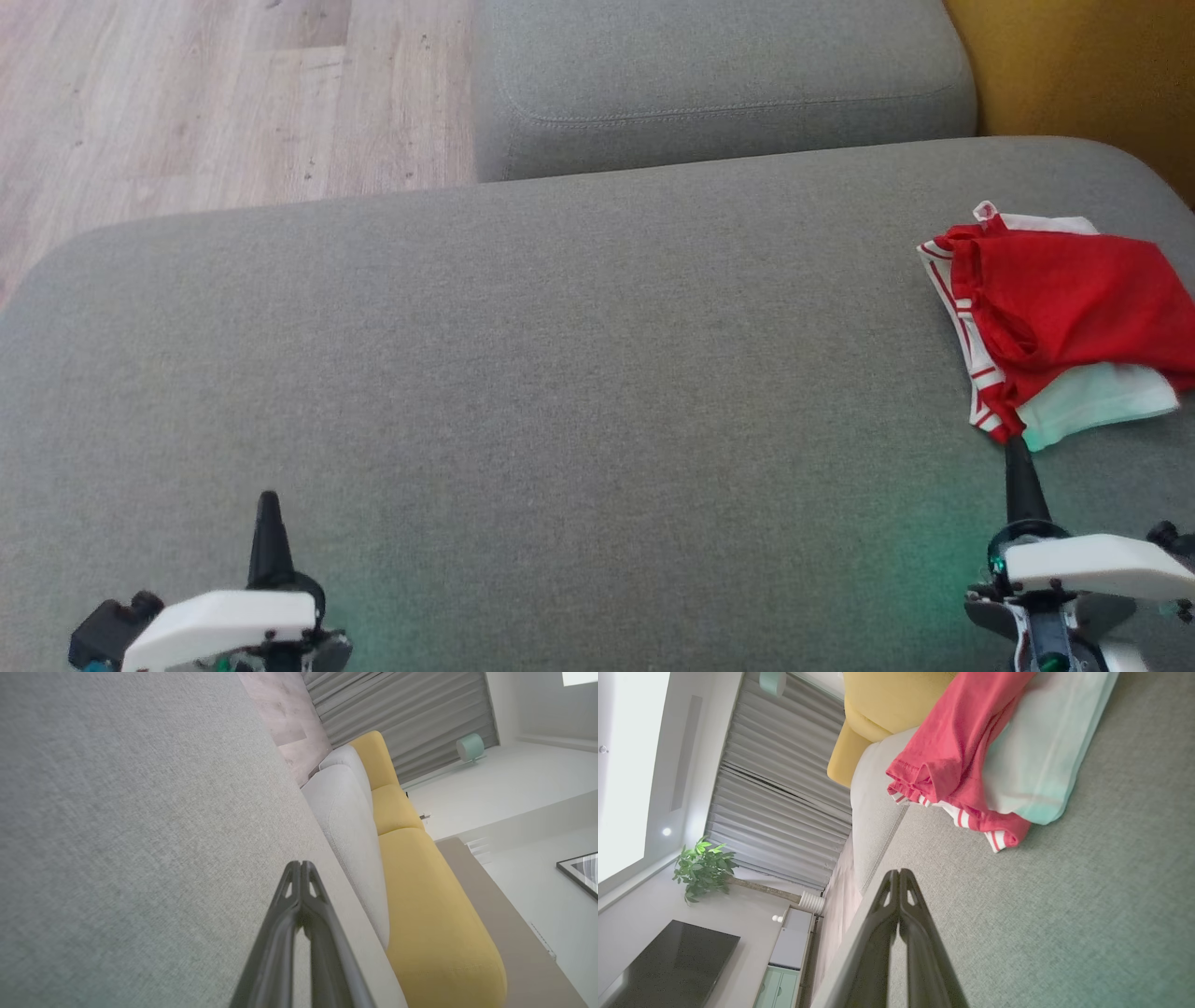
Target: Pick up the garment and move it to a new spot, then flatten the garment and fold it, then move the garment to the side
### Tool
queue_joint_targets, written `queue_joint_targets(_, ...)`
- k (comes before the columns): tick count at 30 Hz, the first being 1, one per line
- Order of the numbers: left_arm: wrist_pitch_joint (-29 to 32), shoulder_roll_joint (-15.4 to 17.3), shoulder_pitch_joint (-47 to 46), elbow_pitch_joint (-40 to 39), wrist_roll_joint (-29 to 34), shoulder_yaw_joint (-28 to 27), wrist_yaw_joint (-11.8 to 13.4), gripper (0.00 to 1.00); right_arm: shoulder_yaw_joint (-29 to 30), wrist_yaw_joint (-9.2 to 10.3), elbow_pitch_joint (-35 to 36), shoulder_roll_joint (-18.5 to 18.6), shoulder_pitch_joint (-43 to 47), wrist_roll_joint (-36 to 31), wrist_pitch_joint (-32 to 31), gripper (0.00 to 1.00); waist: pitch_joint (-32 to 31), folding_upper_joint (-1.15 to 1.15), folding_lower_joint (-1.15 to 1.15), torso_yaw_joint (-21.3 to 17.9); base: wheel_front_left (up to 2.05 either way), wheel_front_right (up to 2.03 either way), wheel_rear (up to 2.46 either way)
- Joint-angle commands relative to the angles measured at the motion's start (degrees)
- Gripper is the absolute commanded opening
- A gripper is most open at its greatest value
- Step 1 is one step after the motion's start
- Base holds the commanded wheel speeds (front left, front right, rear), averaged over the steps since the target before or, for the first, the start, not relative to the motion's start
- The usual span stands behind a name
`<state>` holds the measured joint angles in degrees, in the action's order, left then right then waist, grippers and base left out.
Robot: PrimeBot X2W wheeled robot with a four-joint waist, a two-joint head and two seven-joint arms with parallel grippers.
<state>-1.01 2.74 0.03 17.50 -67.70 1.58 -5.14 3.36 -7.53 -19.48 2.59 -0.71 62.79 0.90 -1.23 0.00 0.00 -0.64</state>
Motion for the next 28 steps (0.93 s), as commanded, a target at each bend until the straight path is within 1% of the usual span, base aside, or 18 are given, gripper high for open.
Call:
queue_joint_targets(1,0.4,0.1,-3.6,-2.1,-1.6,-2.0,-0.7,0.00,-0.4,0.03,2.3,0.2,-3.3,1.9,-0.5,0.00,0.1,0.00,0.00,0.0,0.00,0.00,0.00)
queue_joint_targets(28,5.1,0.1,-5.4,-3.0,-16.7,-6.1,-1.8,0.00,2.0,0.04,4.4,0.3,-4.8,20.1,-5.1,0.00,0.9,0.00,0.00,0.4,0.00,0.00,0.00)
